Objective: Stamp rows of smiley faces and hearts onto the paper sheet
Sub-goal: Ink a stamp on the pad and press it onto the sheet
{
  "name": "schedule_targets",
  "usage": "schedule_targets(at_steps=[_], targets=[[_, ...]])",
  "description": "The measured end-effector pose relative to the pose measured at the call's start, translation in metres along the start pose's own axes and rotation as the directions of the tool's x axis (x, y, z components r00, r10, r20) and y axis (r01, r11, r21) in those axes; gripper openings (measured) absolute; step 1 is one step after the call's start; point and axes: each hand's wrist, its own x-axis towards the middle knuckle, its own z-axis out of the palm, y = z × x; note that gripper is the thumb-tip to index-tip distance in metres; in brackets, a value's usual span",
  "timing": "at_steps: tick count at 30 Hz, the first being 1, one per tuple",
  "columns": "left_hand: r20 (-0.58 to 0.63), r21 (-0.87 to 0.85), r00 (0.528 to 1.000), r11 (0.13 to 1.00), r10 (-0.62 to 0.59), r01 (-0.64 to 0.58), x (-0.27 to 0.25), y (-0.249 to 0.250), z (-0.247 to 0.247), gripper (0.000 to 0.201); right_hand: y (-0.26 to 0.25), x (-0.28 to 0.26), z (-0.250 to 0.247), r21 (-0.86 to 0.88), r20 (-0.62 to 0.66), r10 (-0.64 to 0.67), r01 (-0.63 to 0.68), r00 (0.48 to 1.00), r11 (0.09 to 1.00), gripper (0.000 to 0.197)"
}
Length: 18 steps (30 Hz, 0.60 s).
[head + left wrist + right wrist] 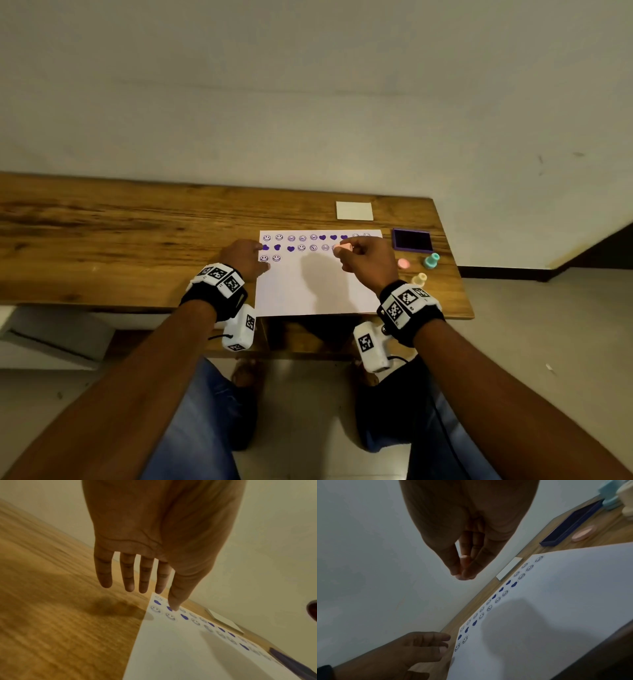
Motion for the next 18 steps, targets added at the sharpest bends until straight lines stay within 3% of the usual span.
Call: schedule_targets(at_steps=[4, 8, 13, 18], targets=[[-0.046, -0.049, 0.989, 0.989, 0.138, -0.14, -0.012, 0.028, 0.018, 0.043, 0.002, -0.001, -0.022, -0.024, -0.021, -0.005, 0.004, 1.0, 1.0, 0.017], [-0.006, -0.061, 0.95, 0.948, 0.314, -0.313, -0.027, 0.086, 0.059, 0.035, 0.022, -0.002, -0.064, -0.021, -0.168, 0.043, -0.048, 0.985, 0.999, 0.011], [0.046, -0.028, 0.888, 0.889, 0.458, -0.457, -0.035, 0.152, 0.114, 0.036, 0.06, -0.004, -0.099, 0.082, -0.347, 0.15, -0.129, 0.926, 0.988, 0.013], [0.066, 0.046, 0.861, 0.86, 0.505, -0.508, -0.024, 0.198, 0.153, 0.043, 0.09, -0.005, -0.118, 0.26, -0.424, 0.279, -0.179, 0.861, 0.949, 0.01]])
